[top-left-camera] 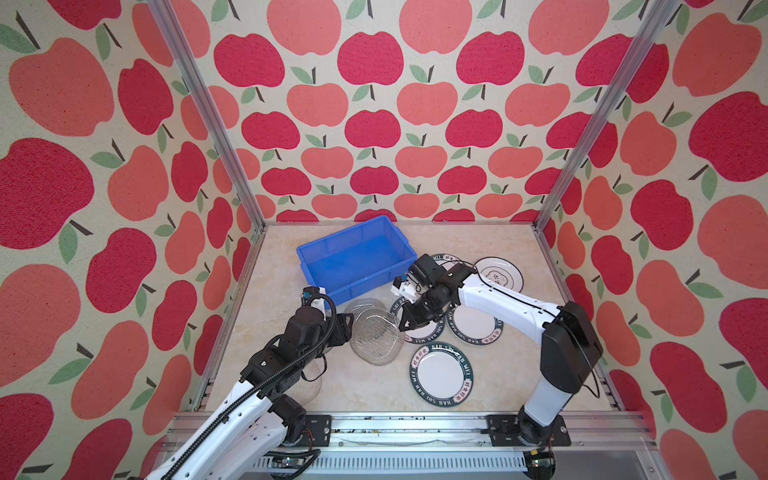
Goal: Place the plates into the plastic bin on the countertop
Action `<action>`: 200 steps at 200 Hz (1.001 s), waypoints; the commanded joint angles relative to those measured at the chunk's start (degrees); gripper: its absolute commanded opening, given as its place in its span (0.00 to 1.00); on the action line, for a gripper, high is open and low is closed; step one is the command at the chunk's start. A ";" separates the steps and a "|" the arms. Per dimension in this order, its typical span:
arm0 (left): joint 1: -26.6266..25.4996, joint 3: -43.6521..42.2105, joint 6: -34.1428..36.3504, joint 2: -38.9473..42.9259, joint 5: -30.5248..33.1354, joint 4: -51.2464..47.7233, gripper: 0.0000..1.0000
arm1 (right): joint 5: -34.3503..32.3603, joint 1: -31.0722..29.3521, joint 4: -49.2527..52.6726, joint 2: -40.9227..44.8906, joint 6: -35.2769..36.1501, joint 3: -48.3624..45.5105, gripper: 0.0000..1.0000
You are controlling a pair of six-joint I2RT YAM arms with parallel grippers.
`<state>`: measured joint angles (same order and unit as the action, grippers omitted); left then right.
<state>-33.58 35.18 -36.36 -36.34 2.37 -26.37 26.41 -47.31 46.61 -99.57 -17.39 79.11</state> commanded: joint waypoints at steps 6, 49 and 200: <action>0.49 -0.41 1.26 0.12 -3.68 2.82 0.60 | -0.55 1.90 2.63 -0.60 1.16 3.17 0.00; 0.29 -2.17 1.74 -3.56 -8.18 7.21 0.57 | -3.82 2.47 4.76 -1.51 1.59 7.11 0.00; 0.84 -2.61 1.38 -7.43 -3.12 7.27 0.18 | -3.49 2.66 6.22 -1.90 1.21 11.93 0.00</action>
<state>-33.32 33.04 -35.16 -42.98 -2.39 -20.25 22.35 -44.86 51.16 -100.64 -16.78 88.95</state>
